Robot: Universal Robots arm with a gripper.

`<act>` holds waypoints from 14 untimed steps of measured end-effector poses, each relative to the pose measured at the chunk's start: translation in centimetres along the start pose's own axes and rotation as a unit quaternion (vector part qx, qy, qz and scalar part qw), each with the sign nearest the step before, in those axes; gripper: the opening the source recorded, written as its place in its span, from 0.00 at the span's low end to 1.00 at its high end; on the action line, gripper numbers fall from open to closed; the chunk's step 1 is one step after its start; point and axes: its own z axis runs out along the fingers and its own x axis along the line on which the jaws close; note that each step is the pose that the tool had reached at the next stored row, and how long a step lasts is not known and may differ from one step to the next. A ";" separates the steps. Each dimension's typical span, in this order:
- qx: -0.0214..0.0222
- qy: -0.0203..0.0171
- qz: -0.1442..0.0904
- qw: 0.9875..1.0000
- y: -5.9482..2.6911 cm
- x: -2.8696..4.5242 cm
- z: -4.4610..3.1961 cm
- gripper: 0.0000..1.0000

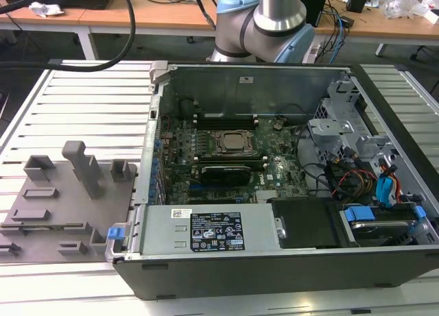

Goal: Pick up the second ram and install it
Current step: 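Pick up the second ram and move it above second insertion slot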

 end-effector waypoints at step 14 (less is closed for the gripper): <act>-0.004 0.008 -0.190 0.982 0.00 0.00 0.00 0.11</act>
